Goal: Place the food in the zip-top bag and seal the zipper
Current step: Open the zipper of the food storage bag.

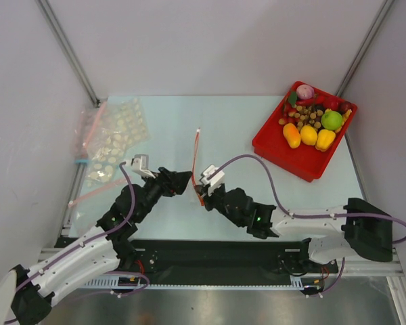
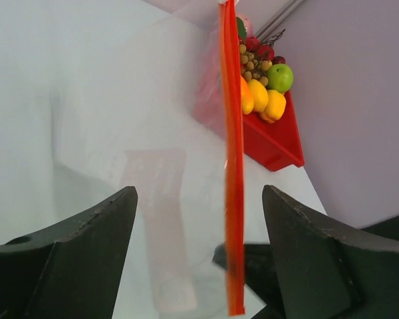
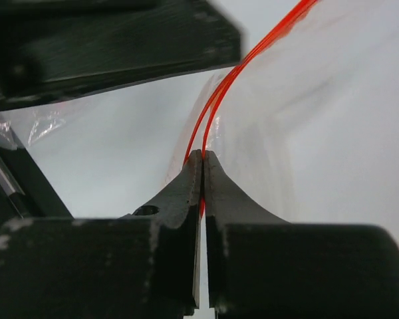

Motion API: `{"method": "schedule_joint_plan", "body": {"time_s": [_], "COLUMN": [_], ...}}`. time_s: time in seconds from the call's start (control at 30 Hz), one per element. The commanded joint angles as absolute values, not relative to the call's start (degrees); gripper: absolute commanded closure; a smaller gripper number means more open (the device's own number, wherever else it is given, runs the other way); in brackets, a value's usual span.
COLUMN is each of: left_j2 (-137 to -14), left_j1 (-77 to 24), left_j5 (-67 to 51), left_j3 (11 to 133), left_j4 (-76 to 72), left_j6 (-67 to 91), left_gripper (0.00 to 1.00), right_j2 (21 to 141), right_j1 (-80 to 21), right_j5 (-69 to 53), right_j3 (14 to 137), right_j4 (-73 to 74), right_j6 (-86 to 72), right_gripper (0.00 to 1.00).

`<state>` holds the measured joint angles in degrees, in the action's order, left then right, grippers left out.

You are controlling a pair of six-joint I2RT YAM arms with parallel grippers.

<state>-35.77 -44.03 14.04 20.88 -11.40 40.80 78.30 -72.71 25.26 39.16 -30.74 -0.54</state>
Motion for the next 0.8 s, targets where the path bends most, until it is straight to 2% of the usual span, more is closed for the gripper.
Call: {"method": "schedule_joint_plan", "body": {"time_s": [0.0, 0.4, 0.77], "left_j2": [-34.3, -43.3, -48.2], "left_j1": [-44.3, -44.5, -48.6], "left_j5": [11.7, 4.1, 4.9], "left_j3": [23.4, 27.4, 31.5], "left_j4": [-12.9, -14.3, -13.0], "left_j6": [38.6, 34.6, 30.1], "left_gripper": [0.18, 0.27, 0.29], "right_j2": [72.1, 66.4, 65.9], "right_j1": [-68.9, -66.4, -57.1], "right_j5": [21.9, 20.4, 9.3], "right_j3": [36.2, 35.3, 34.7], "right_j4": [-34.3, -29.7, -27.4], "right_j6": [-6.1, -7.3, -16.3], "right_gripper": [1.0, 1.0, 1.0]}}
